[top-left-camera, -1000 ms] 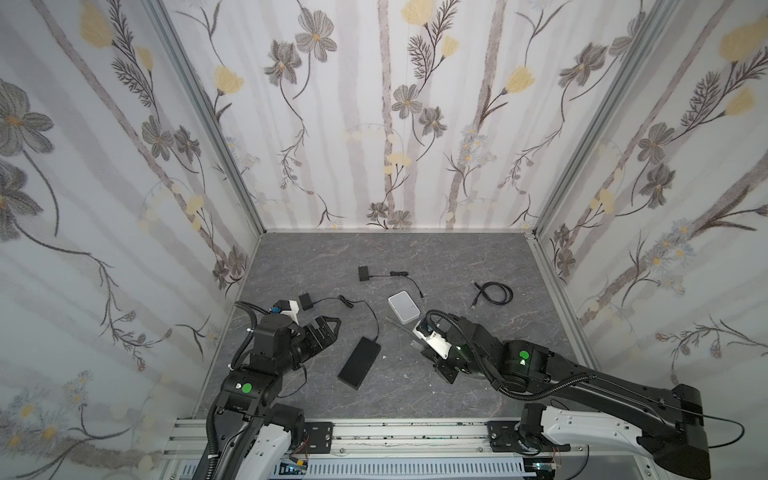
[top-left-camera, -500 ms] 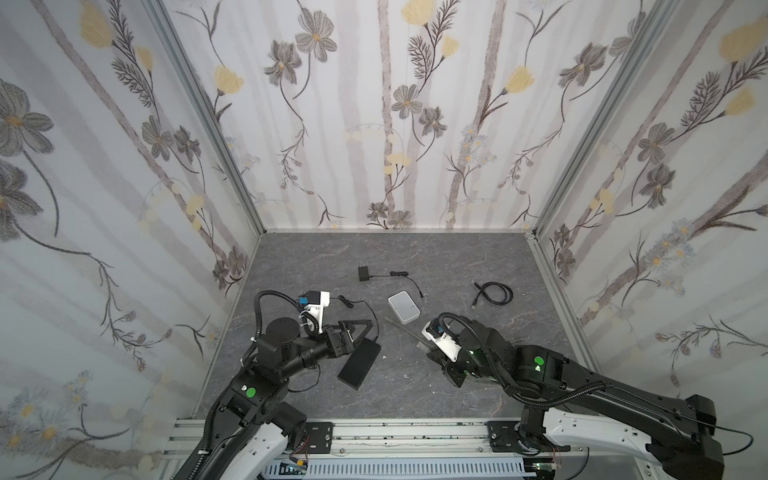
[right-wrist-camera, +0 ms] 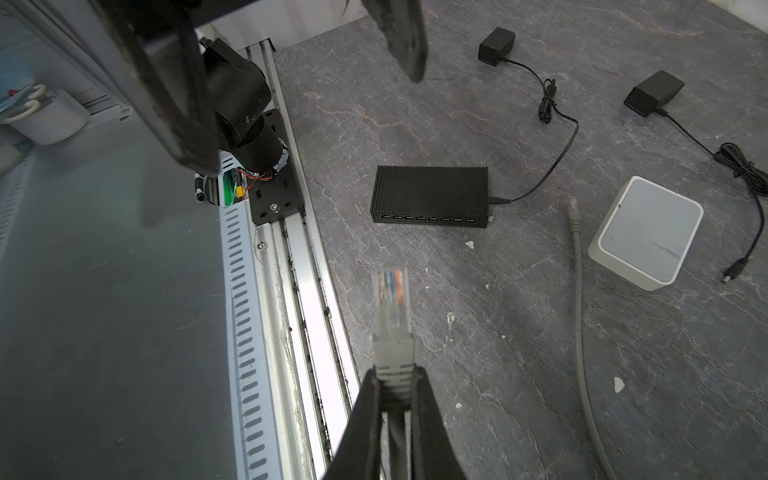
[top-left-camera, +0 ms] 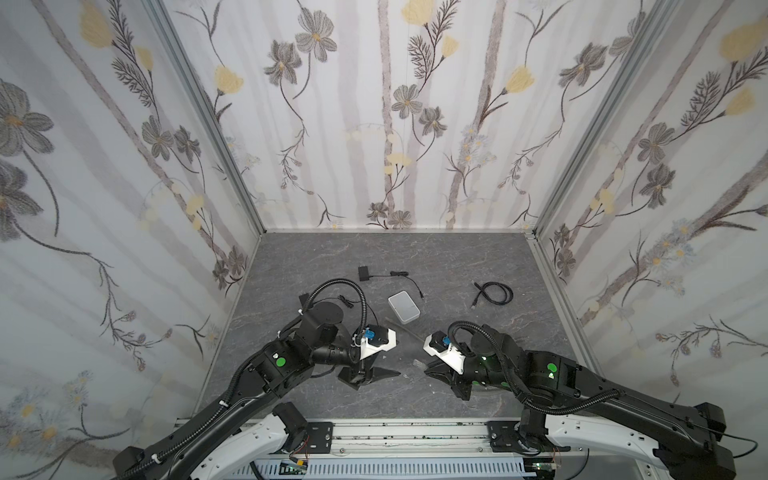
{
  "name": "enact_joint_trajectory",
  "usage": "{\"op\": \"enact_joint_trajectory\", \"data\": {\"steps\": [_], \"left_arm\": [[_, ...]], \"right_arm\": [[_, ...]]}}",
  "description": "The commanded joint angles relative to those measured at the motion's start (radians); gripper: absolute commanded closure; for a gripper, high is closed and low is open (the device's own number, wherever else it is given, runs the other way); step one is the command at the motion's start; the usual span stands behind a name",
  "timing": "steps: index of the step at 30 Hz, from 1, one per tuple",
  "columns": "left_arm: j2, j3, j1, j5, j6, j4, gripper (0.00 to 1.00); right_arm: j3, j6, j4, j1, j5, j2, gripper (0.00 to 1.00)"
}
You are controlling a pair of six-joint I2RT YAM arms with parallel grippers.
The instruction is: Insert the plug into the switch port
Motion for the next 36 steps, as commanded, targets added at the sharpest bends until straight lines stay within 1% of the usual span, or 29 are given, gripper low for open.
{"op": "enact_joint_trajectory", "data": {"steps": [1, 6, 10, 13, 16, 19, 21, 24, 26, 29, 32, 36], "left_arm": [[0.035, 0.036, -0.017, 0.035, 0.196, -0.076, 0.30], [0.075, 0.035, -0.017, 0.077, 0.200, -0.068, 0.32], [0.087, 0.000, -0.016, 0.137, 0.146, 0.004, 0.37], [0.092, -0.005, -0.017, 0.136, 0.110, 0.030, 0.39], [0.086, 0.005, -0.018, 0.102, 0.051, 0.042, 0.38], [0.075, 0.011, -0.016, 0.091, 0.034, 0.035, 0.39], [0.072, 0.012, -0.017, 0.087, 0.032, 0.028, 0.42], [0.073, 0.014, -0.017, 0.084, 0.031, 0.024, 0.54], [0.072, 0.008, -0.018, 0.083, 0.026, 0.034, 0.59], [0.073, 0.000, -0.016, 0.083, 0.023, 0.042, 0.64], [0.077, -0.002, -0.016, 0.083, 0.024, 0.044, 0.65], [0.087, -0.004, -0.017, 0.089, 0.024, 0.054, 0.71]], "right_arm": [[-0.008, -0.020, 0.058, 0.002, -0.058, -0.004, 0.97], [-0.021, -0.017, 0.084, 0.002, -0.079, -0.023, 0.97], [-0.021, -0.014, 0.120, 0.002, -0.092, -0.031, 0.97], [-0.021, -0.014, 0.137, 0.001, -0.094, -0.023, 0.97], [-0.004, -0.019, 0.142, 0.002, -0.100, -0.001, 0.97], [0.009, -0.021, 0.146, 0.002, -0.114, 0.029, 0.97], [0.008, -0.018, 0.156, 0.002, -0.123, 0.043, 0.97], [0.006, -0.009, 0.173, 0.002, -0.124, 0.046, 0.98], [0.009, -0.007, 0.175, 0.002, -0.120, 0.047, 0.97], [0.017, -0.011, 0.169, 0.002, -0.117, 0.055, 0.98], [0.026, -0.017, 0.158, 0.003, -0.114, 0.066, 0.98], [0.026, -0.019, 0.155, 0.002, -0.110, 0.073, 0.98]]}}
